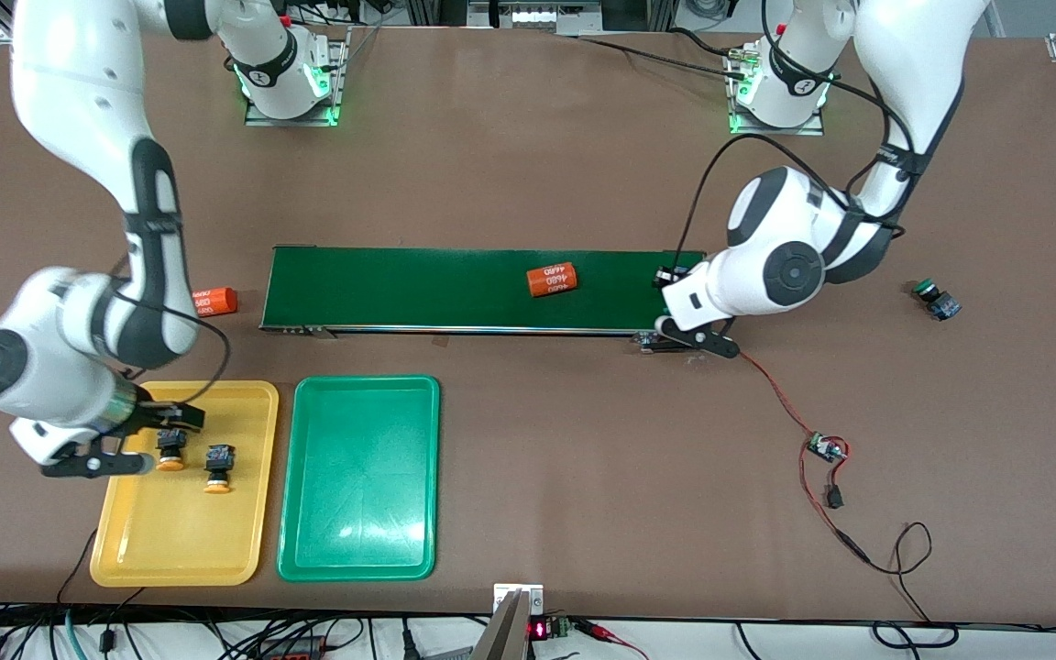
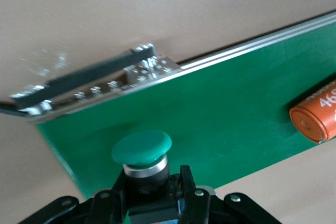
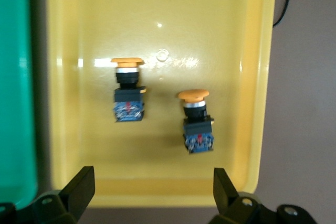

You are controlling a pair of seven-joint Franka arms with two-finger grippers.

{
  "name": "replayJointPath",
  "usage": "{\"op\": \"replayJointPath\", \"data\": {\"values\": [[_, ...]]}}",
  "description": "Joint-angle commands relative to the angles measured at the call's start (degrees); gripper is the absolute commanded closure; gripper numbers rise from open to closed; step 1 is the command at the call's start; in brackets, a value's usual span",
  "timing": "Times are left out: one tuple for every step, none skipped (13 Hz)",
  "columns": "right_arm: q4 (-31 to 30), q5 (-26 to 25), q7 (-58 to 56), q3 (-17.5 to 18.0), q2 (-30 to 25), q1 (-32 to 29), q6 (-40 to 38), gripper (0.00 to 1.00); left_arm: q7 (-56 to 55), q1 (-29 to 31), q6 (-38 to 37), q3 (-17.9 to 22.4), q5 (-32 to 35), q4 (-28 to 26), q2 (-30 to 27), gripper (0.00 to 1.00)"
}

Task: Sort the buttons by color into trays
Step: 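Place the green button on the belt while the right gripper rises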

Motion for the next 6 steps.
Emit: {"op": "replayJointPath", "data": {"values": [[-2.02,0.87,3.02,0.82,-6.33,1.27,-4.6,0.0,-0.63,-0.21,0.79,-0.7,-0.97,-0.95,0.64,0.82],[-2.02,0.87,5.48,0.74,-7.47,2.94,-5.75,0.0,-0.71,-0.56,1.14,-0.7,-0.97,-1.39,0.64,0.82],[-2.02,0.87,8.81,0.82,-8.79,3.91,-7.15,0.0,-0.71,-0.66,2.45,-0.7,-0.97,-2.35,0.64,0.8],[-2.02,0.87,12.32,0.82,-9.93,5.4,-8.38,0.0,-0.71,-0.66,4.46,-0.62,-0.97,-3.23,0.9,0.65],[-2.02,0.87,16.71,0.74,-10.64,7.42,-9.18,0.0,-0.63,-0.57,4.92,-0.61,-0.97,-3.24,0.99,0.09],[-2.02,0.79,20.75,0.56,-11.0,8.92,-9.19,0.0,-0.54,-0.31,4.75,-0.7,-0.97,-2.89,0.39,0.0]]}}
